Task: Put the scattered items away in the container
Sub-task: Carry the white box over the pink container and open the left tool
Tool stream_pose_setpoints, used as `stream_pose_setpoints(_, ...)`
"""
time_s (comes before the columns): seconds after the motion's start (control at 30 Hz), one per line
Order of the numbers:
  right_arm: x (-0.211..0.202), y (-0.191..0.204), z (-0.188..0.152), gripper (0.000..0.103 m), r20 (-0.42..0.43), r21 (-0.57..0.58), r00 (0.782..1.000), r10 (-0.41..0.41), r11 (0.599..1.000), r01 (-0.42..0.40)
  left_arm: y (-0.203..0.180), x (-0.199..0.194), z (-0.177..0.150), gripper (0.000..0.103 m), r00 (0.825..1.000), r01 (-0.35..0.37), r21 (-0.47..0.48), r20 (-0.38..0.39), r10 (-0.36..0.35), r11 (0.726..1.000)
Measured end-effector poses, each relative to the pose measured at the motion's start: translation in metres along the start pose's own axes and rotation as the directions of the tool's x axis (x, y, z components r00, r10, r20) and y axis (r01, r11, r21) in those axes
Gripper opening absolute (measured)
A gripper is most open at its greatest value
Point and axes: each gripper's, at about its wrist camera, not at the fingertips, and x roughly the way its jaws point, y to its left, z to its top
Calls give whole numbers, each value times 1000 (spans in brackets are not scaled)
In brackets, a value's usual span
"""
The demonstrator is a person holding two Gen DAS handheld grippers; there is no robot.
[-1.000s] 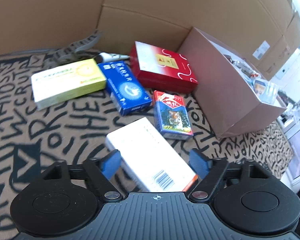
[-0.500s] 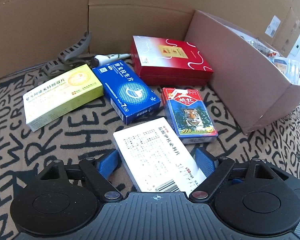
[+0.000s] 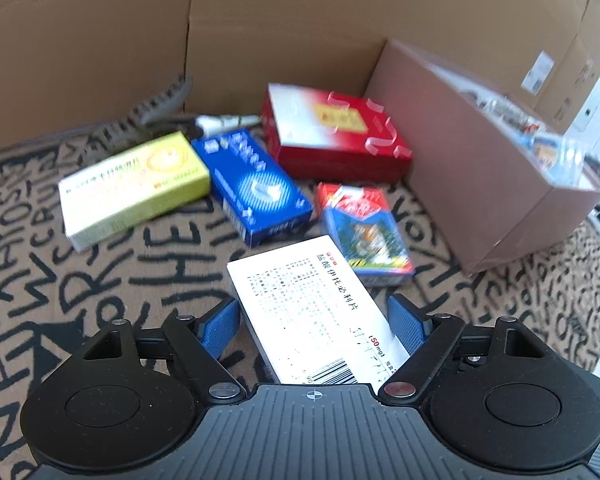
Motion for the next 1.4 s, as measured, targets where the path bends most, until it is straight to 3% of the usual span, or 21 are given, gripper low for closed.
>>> stream_pose_setpoints(0.23, -42, -6, 17, 76, 152, -43, 984, -96, 994, 104, -38, -36, 29, 81, 990, 46, 85, 131, -57, 995)
stream_pose_setpoints(0.43, -78, -29, 33, 76, 268, -39, 940, -209, 973, 227, -92, -54, 60, 81, 963, 77, 205, 237, -126, 976)
stream_pose_setpoints(0.6, -98, -58, 42, 76, 317, 3, 907, -278, 956, 292, -132, -53, 84, 81, 943, 116, 266, 272, -190, 957)
stream_pose_setpoints(0.87, -96, -110, 40, 76, 317, 57, 877, -360, 931, 361, -182, -14, 112, 81, 935, 161, 335, 250, -252, 928)
stream_pose_setpoints(1.3, -67, -149, 25, 76, 250, 111, 904, -346, 938, 328, -189, 65, 136, 81, 959, 182, 277, 163, -233, 943)
stream_pose_setpoints(1.4, -56, -149, 18, 98, 222, 111, 876, -428, 904, 413, -183, 76, 135, 96, 963, 175, 261, 157, -220, 949)
